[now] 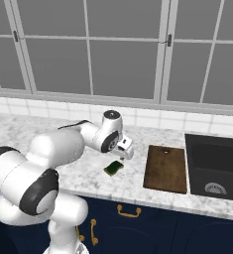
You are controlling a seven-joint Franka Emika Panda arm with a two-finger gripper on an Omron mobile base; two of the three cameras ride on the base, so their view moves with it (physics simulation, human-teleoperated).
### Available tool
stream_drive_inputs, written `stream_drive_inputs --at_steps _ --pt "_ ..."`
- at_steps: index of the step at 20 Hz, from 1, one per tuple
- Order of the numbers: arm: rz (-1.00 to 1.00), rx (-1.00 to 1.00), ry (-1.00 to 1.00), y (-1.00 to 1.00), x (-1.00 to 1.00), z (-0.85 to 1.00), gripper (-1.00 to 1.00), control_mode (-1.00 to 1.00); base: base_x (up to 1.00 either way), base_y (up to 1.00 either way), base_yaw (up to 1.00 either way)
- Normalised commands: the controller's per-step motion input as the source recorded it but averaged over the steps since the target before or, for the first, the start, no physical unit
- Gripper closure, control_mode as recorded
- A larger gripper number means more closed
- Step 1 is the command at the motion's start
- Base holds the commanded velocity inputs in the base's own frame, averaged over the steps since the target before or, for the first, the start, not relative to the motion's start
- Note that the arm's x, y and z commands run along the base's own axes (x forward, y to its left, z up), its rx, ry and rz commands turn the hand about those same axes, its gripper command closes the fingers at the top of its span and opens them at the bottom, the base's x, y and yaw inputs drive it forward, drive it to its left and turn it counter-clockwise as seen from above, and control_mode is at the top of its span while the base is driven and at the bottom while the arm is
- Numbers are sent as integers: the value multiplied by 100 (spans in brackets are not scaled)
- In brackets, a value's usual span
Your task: Pick up the sponge from the counter and clean the cutting board by briefly scrubbing or pressing down on the cutting board. Once finished, release the sponge.
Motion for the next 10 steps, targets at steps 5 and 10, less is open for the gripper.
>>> stream_drive_inputs --at_steps 5,10 --pt "0 23 -24 35 -69 100 -100 -100 0 0 0" --pt "3 18 -7 -1 -50 95 -100 -100 0 0 0"
